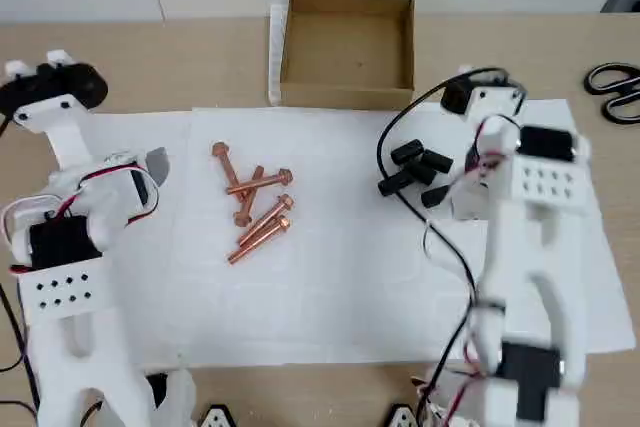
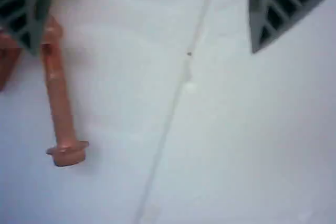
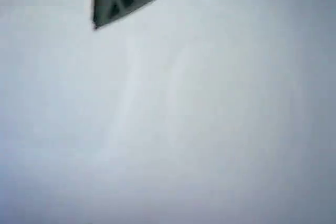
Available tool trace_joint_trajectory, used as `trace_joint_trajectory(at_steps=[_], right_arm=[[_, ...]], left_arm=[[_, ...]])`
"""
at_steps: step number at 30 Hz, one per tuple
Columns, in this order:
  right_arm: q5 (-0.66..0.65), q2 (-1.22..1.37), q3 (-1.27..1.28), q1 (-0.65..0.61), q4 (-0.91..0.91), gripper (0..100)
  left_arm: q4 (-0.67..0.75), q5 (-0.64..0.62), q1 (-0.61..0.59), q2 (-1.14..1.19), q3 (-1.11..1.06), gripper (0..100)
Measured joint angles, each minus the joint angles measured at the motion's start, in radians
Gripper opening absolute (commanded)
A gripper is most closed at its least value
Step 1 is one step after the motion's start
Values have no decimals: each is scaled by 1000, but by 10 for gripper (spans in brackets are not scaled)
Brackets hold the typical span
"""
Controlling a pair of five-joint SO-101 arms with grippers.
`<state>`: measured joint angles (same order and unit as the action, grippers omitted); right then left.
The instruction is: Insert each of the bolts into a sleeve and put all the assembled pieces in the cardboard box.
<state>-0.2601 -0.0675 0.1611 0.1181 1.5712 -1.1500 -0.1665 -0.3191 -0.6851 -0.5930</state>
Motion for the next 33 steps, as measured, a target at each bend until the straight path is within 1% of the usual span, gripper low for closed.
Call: trace_joint_trajectory(at_steps=[5,8,10,14,18,21,24,26,28,31,33], right_arm=[[12,203,-14,-32,41,186],[101,269,-71,-28,58,184],[146,285,-132,-26,74,184],[199,298,-236,-29,81,184],[206,299,-279,-41,81,184],[92,299,-281,-64,80,184],[-114,299,-281,-94,80,184],[-264,299,-281,-112,80,184],[-384,299,-292,-112,80,184],[-500,308,-308,-107,58,183],[-546,308,-318,-112,20,183]], left_arm=[[66,-2,-9,0,-98,244],[81,-2,-8,2,-115,244],[81,-2,0,2,-117,244],[81,51,51,2,-130,244],[81,91,98,2,-167,244],[92,91,104,0,-187,244],[133,78,103,0,-219,244],[158,29,87,0,-230,244],[181,-8,71,0,-242,244],[203,-37,49,0,-247,244],[206,-41,44,0,-252,244]])
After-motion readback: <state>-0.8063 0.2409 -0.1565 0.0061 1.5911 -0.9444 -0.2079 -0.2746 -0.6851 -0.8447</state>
